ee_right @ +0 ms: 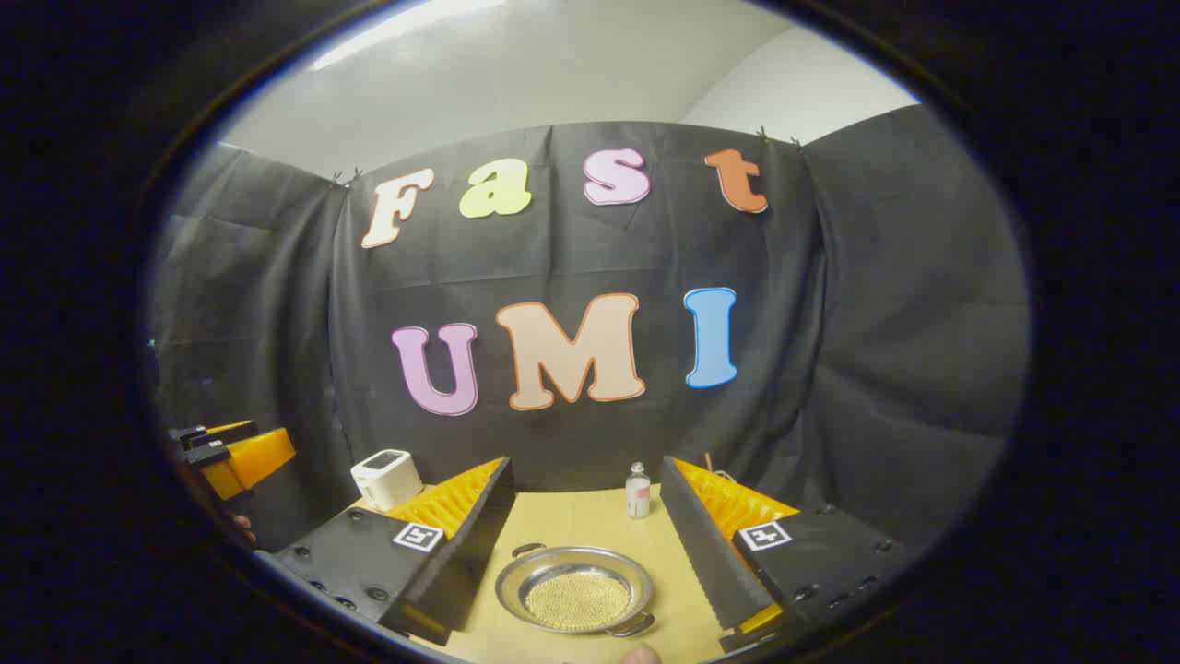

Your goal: First push the handle of the pot to place it horizontally, then grasp the pot with both hands and set it on the induction cooktop.

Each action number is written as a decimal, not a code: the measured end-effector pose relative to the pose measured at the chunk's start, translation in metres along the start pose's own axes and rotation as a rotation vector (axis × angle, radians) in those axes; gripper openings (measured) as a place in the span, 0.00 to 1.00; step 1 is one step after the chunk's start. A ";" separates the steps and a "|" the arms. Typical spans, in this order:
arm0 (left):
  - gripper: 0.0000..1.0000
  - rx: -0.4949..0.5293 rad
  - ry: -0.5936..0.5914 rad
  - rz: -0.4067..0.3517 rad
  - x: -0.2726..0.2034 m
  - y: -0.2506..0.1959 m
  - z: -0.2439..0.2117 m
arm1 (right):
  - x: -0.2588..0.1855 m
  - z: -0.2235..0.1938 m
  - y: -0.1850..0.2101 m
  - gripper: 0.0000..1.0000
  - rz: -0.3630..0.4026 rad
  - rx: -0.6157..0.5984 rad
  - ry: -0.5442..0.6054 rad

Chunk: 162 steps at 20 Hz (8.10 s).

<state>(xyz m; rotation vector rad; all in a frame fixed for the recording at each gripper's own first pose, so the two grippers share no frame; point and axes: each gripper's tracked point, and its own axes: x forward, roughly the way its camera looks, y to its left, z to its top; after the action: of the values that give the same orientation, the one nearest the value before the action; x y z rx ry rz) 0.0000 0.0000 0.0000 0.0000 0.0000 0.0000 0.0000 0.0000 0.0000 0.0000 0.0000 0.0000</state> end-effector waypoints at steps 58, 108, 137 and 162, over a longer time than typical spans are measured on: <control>0.95 0.077 0.300 0.334 0.016 0.022 -0.076 | 0.031 -0.360 0.017 0.00 0.508 -0.086 0.855; 0.93 0.027 0.416 0.312 0.008 -0.009 -0.118 | 0.119 -0.435 -0.127 0.00 0.264 -0.197 1.107; 0.94 -0.056 1.029 -0.141 0.127 -0.068 -0.415 | 0.156 -0.414 -0.134 0.73 -0.055 -0.034 1.068; 0.64 -0.081 1.129 -0.003 0.099 -0.060 -0.432 | 0.181 -0.435 -0.121 0.43 0.149 0.086 1.125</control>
<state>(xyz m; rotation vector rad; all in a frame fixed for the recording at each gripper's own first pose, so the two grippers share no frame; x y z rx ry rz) 0.0988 -0.0604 -0.4316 -0.0807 1.1289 -0.0029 0.1810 -0.1207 -0.4348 0.0856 1.1254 0.1493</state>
